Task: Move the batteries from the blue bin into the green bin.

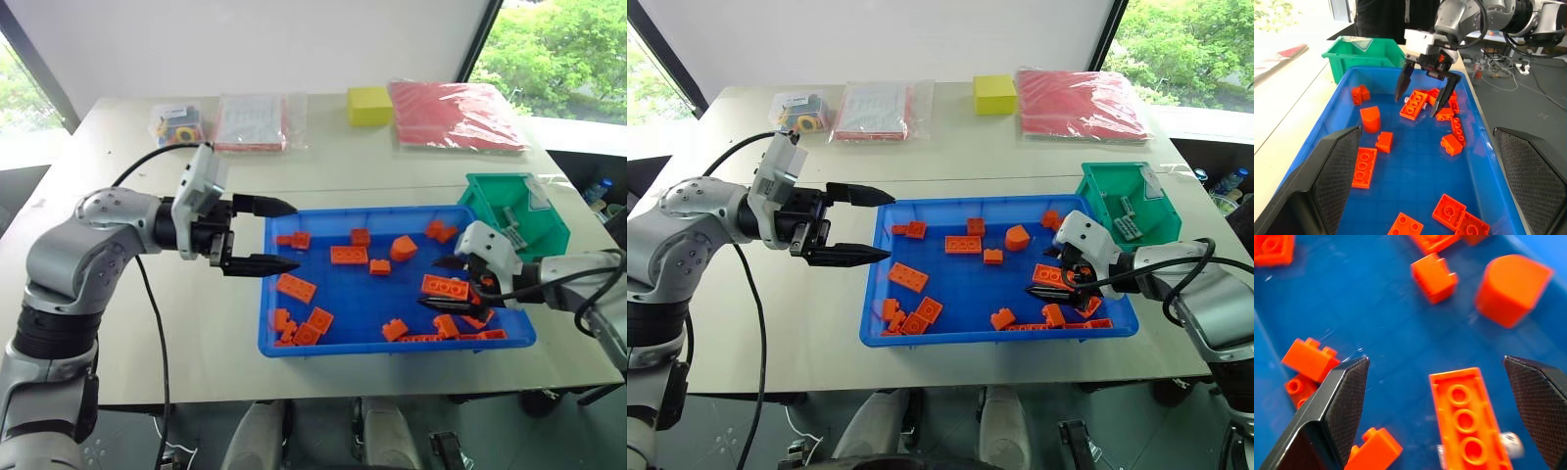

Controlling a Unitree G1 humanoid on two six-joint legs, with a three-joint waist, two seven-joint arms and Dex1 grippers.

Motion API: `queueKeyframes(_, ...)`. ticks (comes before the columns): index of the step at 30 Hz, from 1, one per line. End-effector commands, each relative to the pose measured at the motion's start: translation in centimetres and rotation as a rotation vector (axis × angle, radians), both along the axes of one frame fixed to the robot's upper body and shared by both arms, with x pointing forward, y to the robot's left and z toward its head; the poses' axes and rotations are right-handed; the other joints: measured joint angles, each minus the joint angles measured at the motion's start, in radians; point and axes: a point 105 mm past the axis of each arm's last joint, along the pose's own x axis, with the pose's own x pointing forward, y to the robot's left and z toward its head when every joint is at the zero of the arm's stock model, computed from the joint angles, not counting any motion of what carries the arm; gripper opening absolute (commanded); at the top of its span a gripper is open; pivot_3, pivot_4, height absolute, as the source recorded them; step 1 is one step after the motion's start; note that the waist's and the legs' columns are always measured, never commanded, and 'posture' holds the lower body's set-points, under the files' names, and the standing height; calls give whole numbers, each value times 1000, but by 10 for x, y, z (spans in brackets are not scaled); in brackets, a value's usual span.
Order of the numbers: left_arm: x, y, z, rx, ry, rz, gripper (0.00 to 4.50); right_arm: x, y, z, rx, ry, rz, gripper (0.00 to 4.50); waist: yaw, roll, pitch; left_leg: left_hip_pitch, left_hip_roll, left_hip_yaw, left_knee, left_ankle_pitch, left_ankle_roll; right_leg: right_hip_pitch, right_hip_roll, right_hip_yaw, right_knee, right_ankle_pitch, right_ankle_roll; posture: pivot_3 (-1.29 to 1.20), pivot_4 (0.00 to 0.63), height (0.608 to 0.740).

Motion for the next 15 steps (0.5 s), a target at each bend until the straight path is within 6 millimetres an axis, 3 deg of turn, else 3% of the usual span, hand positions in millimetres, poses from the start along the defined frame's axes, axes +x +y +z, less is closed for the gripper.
queueKeyframes(1, -3, 2, 7, -5, -48, 3, 4500, 4, -7, 2, -50, -32, 13, 4471, 0, 0, 0, 0, 0, 0, 0, 0, 0, 0, 0, 0, 0, 0, 0, 0, 150, 692)
queueKeyframes(10, -5, 3, 7, -9, -50, 12, 4500, 7, -16, -14, -100, -19, 6, 4471, 1, 0, 0, 0, 0, 0, 0, 0, 0, 0, 0, 0, 0, 0, 0, 0, 150, 692)
queueKeyframes(13, -4, 3, 8, -10, -52, 12, 4500, 11, -16, -14, -96, -30, -9, 3713, 1, 0, 0, 0, 0, 0, 0, 0, 0, 0, 0, 0, 0, 0, 0, 0, 150, 692)
queueKeyframes(15, -4, 3, 9, -10, -53, 12, 4500, 11, -15, -13, -93, -37, -10, 2649, 1, 0, 0, 0, 0, 0, 0, 0, 0, 0, 0, 0, 0, 0, 0, 0, 150, 692)
